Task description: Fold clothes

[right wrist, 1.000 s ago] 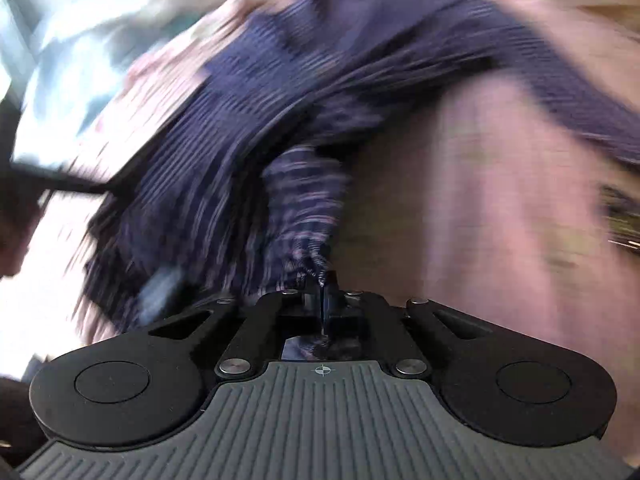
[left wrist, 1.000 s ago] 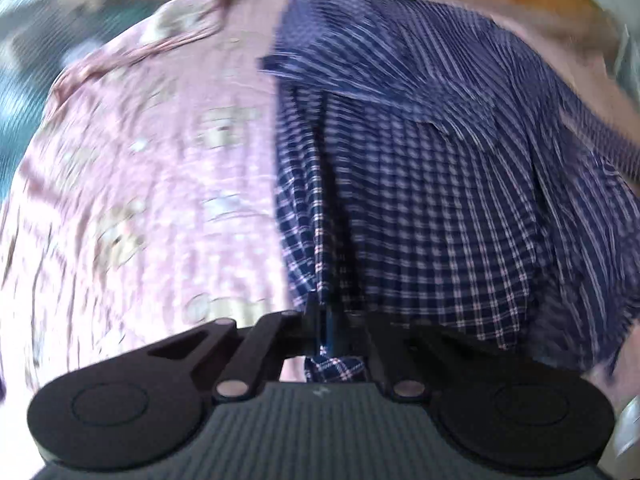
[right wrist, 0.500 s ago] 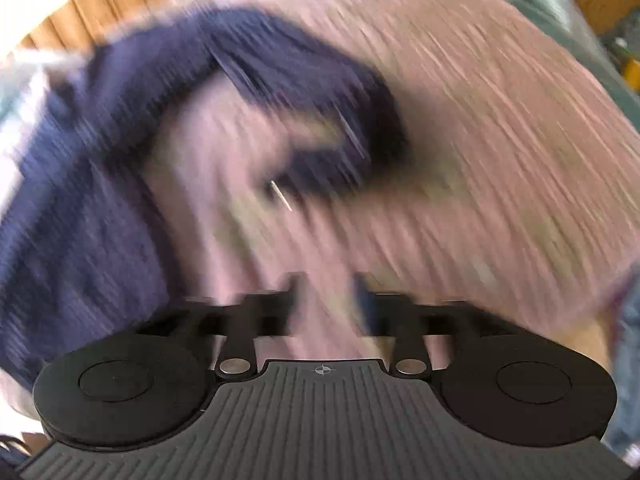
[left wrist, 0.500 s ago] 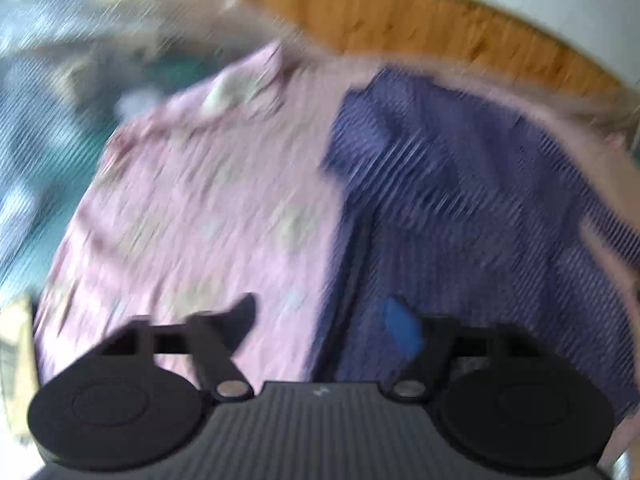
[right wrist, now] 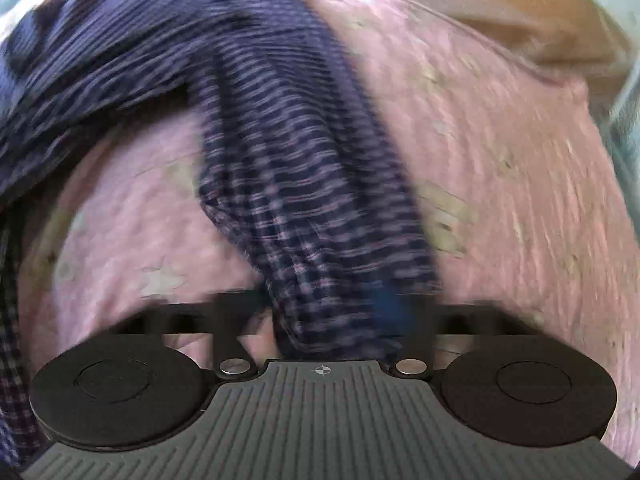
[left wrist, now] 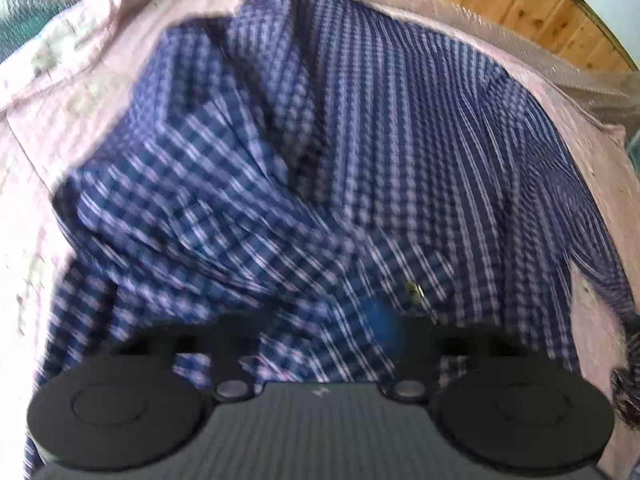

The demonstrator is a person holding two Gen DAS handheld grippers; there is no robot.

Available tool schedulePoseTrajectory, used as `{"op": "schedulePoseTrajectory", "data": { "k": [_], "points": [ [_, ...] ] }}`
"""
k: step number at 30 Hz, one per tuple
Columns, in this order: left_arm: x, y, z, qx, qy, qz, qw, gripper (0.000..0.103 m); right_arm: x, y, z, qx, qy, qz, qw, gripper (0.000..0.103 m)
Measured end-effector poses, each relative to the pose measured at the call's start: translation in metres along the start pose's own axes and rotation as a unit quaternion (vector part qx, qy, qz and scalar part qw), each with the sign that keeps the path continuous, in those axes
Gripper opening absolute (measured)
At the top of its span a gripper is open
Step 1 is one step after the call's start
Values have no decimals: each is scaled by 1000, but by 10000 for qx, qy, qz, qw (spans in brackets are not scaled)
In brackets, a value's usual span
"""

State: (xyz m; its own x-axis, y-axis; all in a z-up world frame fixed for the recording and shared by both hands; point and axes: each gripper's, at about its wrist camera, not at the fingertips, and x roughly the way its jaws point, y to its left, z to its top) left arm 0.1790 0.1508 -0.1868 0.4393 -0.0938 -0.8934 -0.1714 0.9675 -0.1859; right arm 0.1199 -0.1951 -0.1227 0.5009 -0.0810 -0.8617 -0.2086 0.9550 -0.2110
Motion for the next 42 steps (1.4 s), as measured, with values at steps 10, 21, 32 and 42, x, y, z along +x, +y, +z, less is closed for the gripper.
{"op": "schedulePoseTrajectory", "data": {
  "k": [10, 21, 32, 42],
  "points": [
    [-110, 145, 51, -1794, -1575, 758, 9681, 0, 20, -118, 25, 787, 101, -1272, 9887, 40],
    [-167, 261, 28, -3824, -1756, 3212, 8484, 47, -26, -115, 54, 1747, -485, -381, 9827, 78],
    [-29, 80, 156, 349, -1049, 1331, 9849, 77, -1, -49, 178, 591, -1281, 2181, 9657, 94],
    [74, 53, 192, 2088, -87, 872, 9740, 2, 122, 60, 279, -1541, -499, 2739, 9480, 31]
  ]
}}
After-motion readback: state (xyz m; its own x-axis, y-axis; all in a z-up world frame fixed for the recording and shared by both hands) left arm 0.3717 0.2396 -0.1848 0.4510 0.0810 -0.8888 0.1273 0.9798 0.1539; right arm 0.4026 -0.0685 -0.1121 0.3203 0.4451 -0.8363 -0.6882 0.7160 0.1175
